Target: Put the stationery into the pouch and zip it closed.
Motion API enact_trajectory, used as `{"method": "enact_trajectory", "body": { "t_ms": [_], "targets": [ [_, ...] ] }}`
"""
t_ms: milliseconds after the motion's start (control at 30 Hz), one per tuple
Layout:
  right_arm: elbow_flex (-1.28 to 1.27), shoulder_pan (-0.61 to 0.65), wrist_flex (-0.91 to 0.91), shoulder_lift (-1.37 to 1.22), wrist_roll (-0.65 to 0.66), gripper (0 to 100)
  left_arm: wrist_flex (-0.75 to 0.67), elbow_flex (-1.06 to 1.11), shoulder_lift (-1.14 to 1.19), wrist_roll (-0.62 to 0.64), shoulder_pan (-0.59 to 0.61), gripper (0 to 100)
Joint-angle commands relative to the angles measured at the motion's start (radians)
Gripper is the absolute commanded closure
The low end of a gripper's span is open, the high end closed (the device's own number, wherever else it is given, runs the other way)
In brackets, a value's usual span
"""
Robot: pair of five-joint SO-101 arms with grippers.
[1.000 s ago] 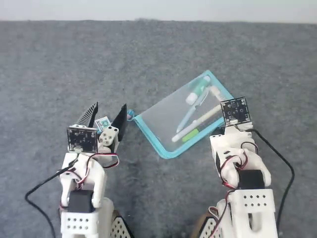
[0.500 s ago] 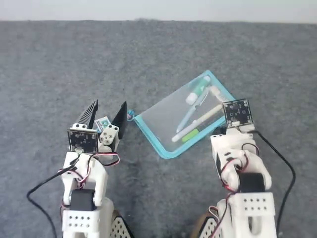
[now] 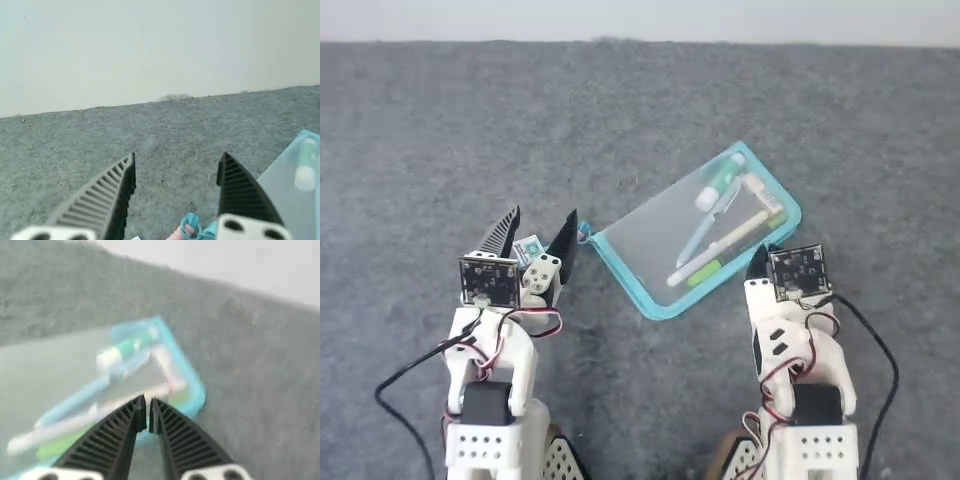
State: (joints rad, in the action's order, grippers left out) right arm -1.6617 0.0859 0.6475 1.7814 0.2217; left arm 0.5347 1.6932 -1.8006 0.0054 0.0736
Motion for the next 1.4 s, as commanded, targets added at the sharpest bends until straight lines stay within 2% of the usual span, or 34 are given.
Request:
{"method": "enact_trajectory", "body": {
  "t_ms": [0,167,333,400,567,700,833,933,1000,1133,1367],
  "targets": [
    [-0.025,-0.002,-0.071,-0.025,0.052,99.1,0.003,-0.008,-0.02,-0.003,0.002,75],
    [-0.025,-0.001,-0.015,-0.027,0.052,99.0,0.003,-0.008,-0.02,-0.005,0.003,75],
    [-0.025,-0.016,0.205,-0.027,0.054,99.0,0.011,-0.008,-0.02,-0.006,0.008,75],
    [-0.025,-0.047,0.295,-0.025,0.054,99.0,0.06,-0.008,-0.02,-0.006,0.008,75],
    [-0.025,-0.168,0.378,-0.021,0.054,98.9,0.333,-0.008,-0.02,-0.003,0.006,75],
    [-0.025,-0.28,0.378,-0.027,0.054,98.9,0.733,-0.008,-0.02,-0.002,0.005,75],
    [-0.025,-0.367,0.414,-0.027,0.054,99.0,0.669,-0.008,-0.02,-0.003,0.006,74],
    [-0.025,-0.344,0.558,-0.027,0.054,99.0,0.732,-0.008,-0.021,-0.005,0.008,75],
    [-0.018,-0.311,0.644,-0.012,0.054,99.0,0.726,-0.008,-0.018,-0.003,0.008,75],
    [-0.021,-0.34,0.657,0.025,0.054,99.0,0.726,-0.008,-0.018,-0.003,0.006,75],
    [-0.021,-0.481,0.662,0.033,0.054,99.1,0.726,-0.008,-0.018,-0.003,0.006,75]
  ]
}}
